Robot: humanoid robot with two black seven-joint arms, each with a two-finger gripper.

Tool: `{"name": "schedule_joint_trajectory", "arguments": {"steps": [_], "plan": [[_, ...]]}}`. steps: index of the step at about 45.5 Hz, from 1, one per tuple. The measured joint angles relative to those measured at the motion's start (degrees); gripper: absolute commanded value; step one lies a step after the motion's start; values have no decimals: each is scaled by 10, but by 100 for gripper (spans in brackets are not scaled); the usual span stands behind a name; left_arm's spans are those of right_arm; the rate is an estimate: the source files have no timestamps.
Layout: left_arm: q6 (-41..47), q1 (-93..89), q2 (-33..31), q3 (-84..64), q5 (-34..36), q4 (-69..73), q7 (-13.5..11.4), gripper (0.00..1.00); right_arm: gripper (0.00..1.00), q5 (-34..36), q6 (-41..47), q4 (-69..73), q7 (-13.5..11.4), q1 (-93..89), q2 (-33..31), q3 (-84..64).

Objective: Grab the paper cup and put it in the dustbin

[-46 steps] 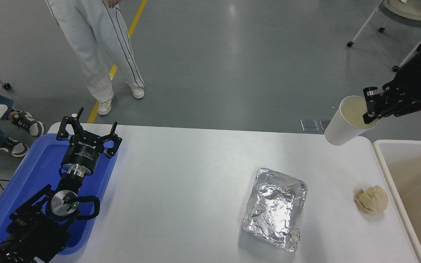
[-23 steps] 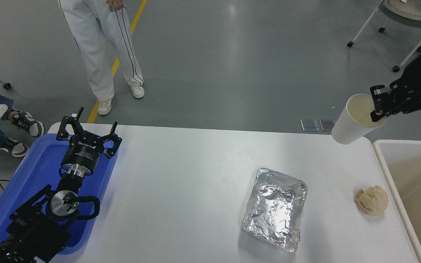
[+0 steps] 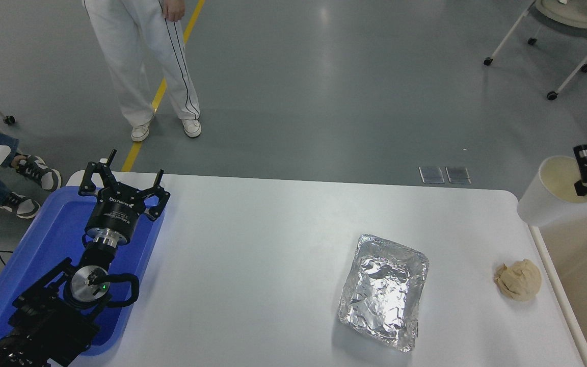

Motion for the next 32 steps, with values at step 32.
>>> {"name": "schedule_joint_trajectory", "arguments": {"steps": [32], "plan": [[0, 0, 0, 0, 0, 0, 0, 100, 0, -45, 0, -80, 1, -50, -90, -48]]}}
